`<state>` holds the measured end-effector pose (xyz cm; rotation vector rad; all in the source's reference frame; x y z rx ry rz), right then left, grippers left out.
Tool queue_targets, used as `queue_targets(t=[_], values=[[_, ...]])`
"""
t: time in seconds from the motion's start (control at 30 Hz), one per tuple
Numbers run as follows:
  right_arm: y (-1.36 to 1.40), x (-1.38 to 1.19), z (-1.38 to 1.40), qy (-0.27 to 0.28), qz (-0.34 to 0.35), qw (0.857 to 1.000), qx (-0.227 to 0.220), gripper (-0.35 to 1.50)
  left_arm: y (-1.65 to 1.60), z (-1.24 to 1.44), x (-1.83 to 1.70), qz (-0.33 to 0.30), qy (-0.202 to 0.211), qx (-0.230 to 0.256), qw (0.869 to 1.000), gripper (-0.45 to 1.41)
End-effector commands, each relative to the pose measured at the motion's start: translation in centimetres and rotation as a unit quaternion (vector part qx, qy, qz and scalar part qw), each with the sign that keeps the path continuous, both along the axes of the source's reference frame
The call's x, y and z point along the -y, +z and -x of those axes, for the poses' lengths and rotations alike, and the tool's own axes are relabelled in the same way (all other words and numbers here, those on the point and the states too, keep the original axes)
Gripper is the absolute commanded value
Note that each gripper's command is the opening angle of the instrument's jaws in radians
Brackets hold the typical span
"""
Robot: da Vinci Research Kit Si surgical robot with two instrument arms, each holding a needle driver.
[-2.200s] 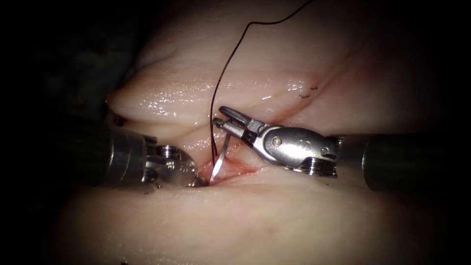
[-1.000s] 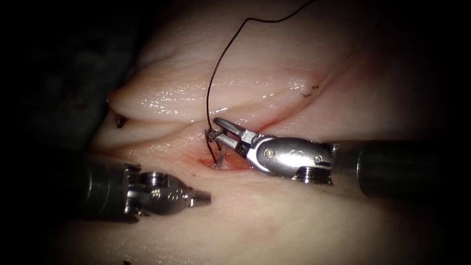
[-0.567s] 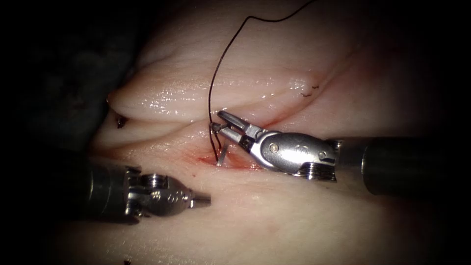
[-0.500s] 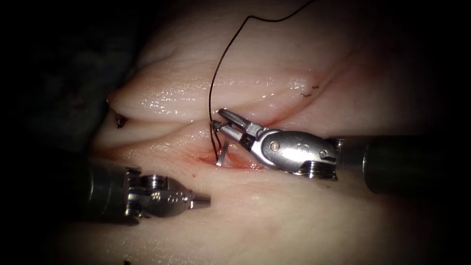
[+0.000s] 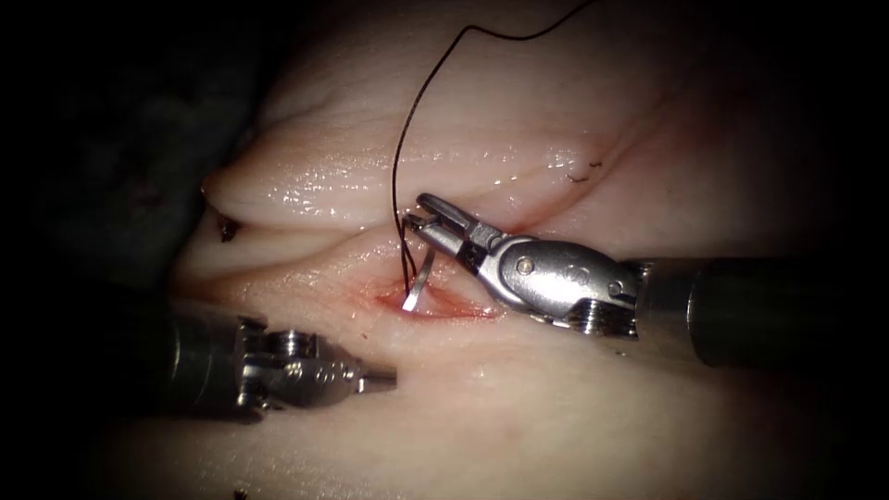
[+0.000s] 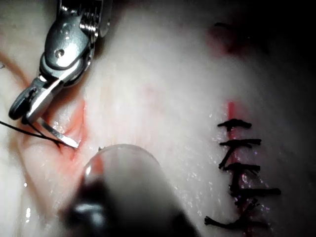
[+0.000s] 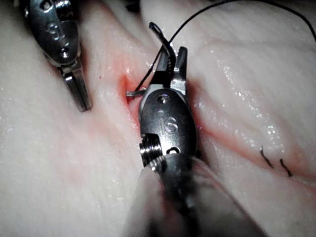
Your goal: Wound Closure
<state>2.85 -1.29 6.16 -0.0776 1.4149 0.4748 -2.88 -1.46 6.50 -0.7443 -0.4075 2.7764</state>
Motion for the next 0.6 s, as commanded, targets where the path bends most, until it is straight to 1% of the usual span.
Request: queue_targets(t=[0.03,0.17,0.23,0.6], values=[[0.04,0.04,-0.08,-0.004,-0.007,1.000,-0.002,-0.35,0.06,0.05,0.04,0.000,0.001,0.000,1.000,-0.40],[0.04,0.05,-0.09,-0.014,-0.022,1.000,-0.005,-0.35,0.10,0.04,0.03,-0.001,-0.001,0.001,1.000,-0.40],[0.04,0.05,-0.09,-0.025,-0.025,0.999,0.000,-0.35,0.11,0.02,0.02,-0.002,-0.003,0.001,1.000,-0.40],[0.05,0.02,-0.08,-0.035,-0.027,0.999,0.002,-0.35,0.11,-0.01,0.04,-0.005,0.000,0.004,1.000,-0.43]])
